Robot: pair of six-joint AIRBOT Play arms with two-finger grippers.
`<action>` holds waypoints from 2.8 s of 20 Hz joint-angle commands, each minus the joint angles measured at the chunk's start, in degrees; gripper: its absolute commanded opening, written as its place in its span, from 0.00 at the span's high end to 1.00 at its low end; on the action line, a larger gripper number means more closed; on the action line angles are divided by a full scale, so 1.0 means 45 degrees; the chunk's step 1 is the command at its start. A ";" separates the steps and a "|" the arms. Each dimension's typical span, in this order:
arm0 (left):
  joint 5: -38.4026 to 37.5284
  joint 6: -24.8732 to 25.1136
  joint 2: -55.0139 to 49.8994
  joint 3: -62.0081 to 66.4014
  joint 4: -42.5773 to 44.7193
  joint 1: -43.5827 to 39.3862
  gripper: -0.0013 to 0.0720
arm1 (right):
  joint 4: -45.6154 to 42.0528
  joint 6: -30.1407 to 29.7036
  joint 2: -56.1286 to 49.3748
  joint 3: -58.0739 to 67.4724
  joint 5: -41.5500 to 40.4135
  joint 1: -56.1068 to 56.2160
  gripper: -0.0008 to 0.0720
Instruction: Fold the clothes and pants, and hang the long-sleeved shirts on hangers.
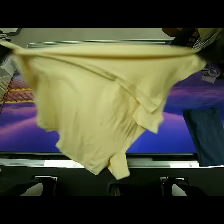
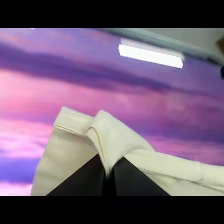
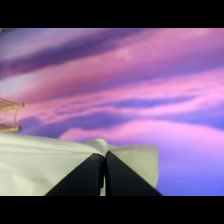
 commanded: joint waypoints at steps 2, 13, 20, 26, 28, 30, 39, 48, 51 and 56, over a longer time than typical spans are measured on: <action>0.1365 0.0418 -0.4838 -0.1020 0.0884 -0.1035 0.96 | 0.0034 -0.0583 -0.3157 -0.3623 0.1331 -0.0005 0.95; 0.4590 -0.1268 -0.9204 -0.0656 0.0695 -0.2637 0.92 | 0.2565 -0.1909 -0.8058 -0.4503 0.8034 -0.0024 0.69; -0.0554 0.0146 -0.7553 0.1064 0.0568 -0.1394 0.14 | 0.0233 -0.3594 -0.5076 -0.4503 0.4444 -0.0019 0.30; -0.3881 0.0418 -0.4401 -0.0539 0.1171 0.0447 0.14 | 0.0869 -0.4036 -0.4503 -0.6999 0.2365 -0.0928 0.23; -0.3483 0.0573 -0.2827 -0.2769 0.0884 0.0986 0.14 | 0.2191 -0.4614 -0.4745 -0.8534 0.2735 -0.1224 0.23; -0.3118 0.0884 -0.1107 -0.5440 0.0510 0.1273 0.14 | 0.3861 -0.5319 -0.5197 -0.9253 0.3385 -0.1093 0.22; -0.2458 0.0879 0.5591 -1.3454 -0.2161 0.1307 0.14 | 0.5673 -0.5702 -0.7125 -0.9355 0.6411 0.0675 0.27; -0.0549 0.0418 0.7019 -1.7374 -0.5547 0.1030 0.14 | 0.5629 -0.5600 -0.6261 -0.9355 0.6839 0.0933 0.95; 0.1443 0.0413 0.6999 -1.8608 -0.6902 -0.0418 0.14 | 0.5066 -0.5008 -0.5265 -0.9355 0.6188 0.0933 0.95; 0.4862 0.0019 0.6178 -1.9511 -0.8748 -0.4342 0.14 | 0.4027 -0.4231 -0.4129 -0.9355 0.5323 0.0933 0.95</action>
